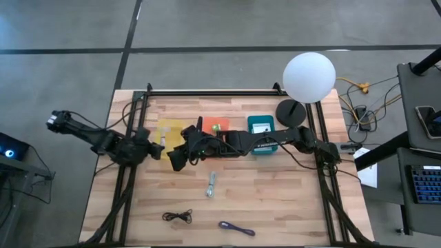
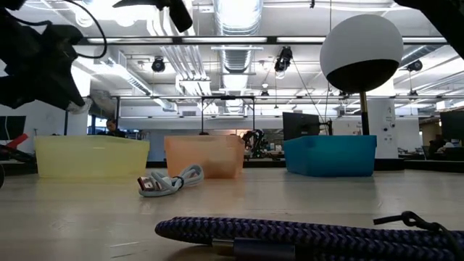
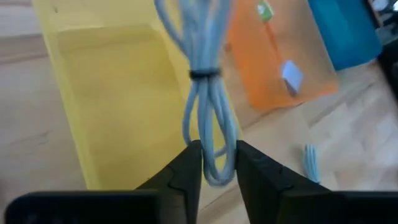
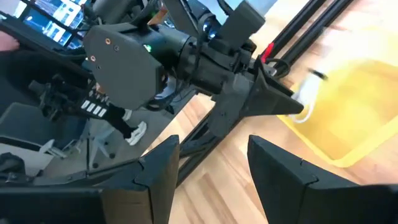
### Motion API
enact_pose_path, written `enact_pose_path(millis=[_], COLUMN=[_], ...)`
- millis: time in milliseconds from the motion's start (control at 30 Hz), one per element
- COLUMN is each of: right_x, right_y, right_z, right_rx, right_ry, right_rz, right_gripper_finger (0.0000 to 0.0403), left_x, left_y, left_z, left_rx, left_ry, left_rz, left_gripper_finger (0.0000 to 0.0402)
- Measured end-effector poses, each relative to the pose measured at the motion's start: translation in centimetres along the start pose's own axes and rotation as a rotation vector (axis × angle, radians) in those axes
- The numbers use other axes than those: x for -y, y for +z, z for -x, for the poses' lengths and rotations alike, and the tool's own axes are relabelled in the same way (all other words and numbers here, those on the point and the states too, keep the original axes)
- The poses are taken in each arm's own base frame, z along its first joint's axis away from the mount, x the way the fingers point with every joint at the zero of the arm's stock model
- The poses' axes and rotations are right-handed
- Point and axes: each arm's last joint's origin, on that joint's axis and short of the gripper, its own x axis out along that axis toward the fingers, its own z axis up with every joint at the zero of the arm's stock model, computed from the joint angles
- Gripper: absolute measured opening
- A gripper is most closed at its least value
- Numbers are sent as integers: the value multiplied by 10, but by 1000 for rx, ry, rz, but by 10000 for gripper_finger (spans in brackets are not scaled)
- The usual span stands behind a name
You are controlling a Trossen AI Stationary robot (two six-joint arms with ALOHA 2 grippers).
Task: Pick and place items into bin
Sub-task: Put the white charger cable into the yellow bin, then adjust the yellow bin
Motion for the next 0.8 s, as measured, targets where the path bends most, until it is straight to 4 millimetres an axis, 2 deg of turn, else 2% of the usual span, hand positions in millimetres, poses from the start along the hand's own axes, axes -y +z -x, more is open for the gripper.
enact_pose_path(millis=[267,367,467,600,700,800], right_x=[0,-2,-2,11,14,10], right_y=[-1,-11,-41,-92,-117,-136], right_z=[0,2,11,35,45,49], right_rx=[-8,-122,-346,-668,-781,-778], right_ry=[4,28,-18,-236,-278,-255], right_rz=[-1,41,163,402,596,765], right_gripper_finger=[178,178,178,178,178,178], left_x=[2,9,27,58,82,96], left_y=[2,6,11,13,6,-9], left_z=[-4,2,9,12,7,3], left_rx=[-32,-36,-33,-37,-60,-182], left_ry=[45,3,-137,-331,-436,-493], left_rz=[-42,-56,-123,-314,-559,-796], left_gripper_finger=[122,125,125,125,125,125])
